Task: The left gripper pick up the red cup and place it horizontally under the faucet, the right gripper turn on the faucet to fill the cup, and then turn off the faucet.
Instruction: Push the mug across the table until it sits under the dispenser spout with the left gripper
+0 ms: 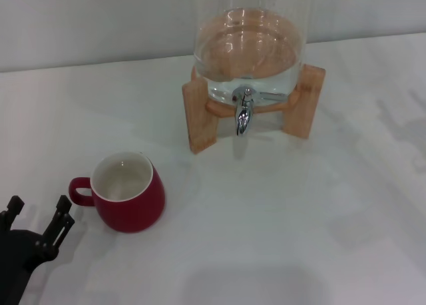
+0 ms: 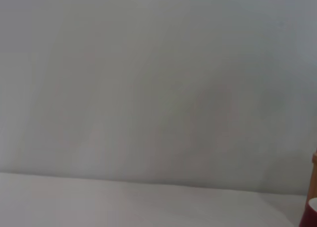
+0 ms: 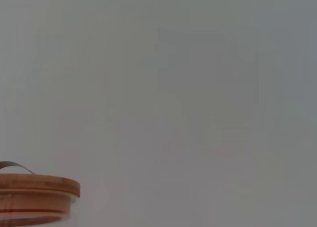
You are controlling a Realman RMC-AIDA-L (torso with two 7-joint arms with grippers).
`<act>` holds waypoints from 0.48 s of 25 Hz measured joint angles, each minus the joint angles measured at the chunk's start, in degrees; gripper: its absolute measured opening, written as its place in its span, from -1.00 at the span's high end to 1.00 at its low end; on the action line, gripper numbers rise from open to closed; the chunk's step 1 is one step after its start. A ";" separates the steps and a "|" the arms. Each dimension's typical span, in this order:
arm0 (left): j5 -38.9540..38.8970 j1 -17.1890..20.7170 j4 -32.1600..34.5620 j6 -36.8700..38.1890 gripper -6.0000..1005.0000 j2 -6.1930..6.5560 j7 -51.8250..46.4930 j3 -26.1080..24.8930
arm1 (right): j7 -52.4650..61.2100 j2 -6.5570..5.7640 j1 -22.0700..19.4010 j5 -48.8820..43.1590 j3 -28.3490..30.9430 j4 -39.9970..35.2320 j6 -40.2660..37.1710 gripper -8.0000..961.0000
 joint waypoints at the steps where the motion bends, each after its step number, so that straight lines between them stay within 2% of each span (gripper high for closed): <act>1: -0.04 -0.03 0.08 0.00 -0.73 0.03 -0.03 0.01 | 0.00 0.00 0.00 0.00 -0.01 0.01 -0.04 -0.61; 12: -0.04 -0.40 0.28 -1.30 -0.73 0.31 -0.28 0.01 | 0.00 0.00 0.00 -0.07 -0.11 0.01 -0.21 -0.61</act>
